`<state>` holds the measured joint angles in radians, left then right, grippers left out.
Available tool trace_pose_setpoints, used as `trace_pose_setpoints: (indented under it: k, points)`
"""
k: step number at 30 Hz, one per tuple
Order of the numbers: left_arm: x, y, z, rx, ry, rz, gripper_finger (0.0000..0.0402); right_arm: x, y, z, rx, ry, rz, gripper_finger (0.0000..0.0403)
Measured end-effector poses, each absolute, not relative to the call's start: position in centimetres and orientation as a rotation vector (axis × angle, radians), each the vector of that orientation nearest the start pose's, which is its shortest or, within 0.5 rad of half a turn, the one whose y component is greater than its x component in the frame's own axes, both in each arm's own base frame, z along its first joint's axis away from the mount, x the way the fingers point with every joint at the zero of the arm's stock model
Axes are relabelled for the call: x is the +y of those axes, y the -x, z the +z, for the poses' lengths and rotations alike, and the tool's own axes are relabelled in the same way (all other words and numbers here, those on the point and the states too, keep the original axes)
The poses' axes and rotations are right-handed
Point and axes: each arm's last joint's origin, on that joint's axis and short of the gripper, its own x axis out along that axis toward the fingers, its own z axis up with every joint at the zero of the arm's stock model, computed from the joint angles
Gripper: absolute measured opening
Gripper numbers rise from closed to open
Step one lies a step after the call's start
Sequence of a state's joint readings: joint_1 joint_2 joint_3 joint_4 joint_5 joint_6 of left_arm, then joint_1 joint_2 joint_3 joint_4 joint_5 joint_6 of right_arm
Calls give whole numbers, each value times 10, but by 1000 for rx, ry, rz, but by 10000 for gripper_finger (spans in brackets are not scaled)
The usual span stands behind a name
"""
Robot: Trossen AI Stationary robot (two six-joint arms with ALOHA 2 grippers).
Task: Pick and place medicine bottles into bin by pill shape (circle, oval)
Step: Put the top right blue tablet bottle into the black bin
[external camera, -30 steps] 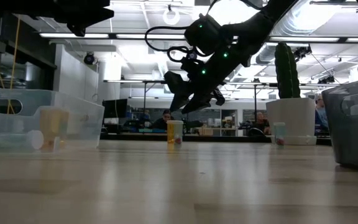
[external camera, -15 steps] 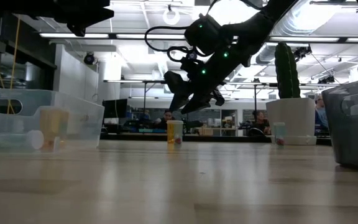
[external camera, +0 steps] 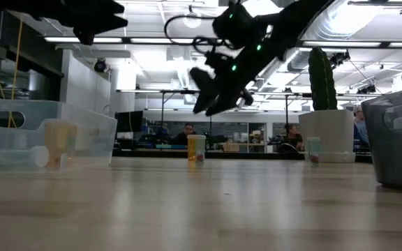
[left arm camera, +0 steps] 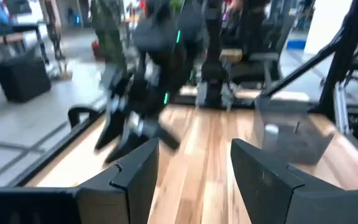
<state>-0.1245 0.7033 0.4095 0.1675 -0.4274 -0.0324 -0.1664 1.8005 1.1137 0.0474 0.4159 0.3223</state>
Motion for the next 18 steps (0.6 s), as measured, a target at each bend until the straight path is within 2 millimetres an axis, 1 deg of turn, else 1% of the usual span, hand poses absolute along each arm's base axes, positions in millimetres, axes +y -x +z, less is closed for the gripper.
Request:
trace_pose_setpoints:
  k: [4,9,12,15,18]
  points:
    - [-8,-163,247,176,22,310,188,-62,-365,219,551,-153,-651,193]
    - [-8,-163,246,192,17,312,188,-31,-355,237,559,-12,-690,193]
    - [-8,-163,245,202,14,312,188,-14,-350,246,557,29,-641,193]
    - [-8,-162,244,213,11,313,188,1,-342,250,546,42,-560,193]
    - [-8,-162,244,216,10,313,188,7,-323,245,493,28,-529,193]
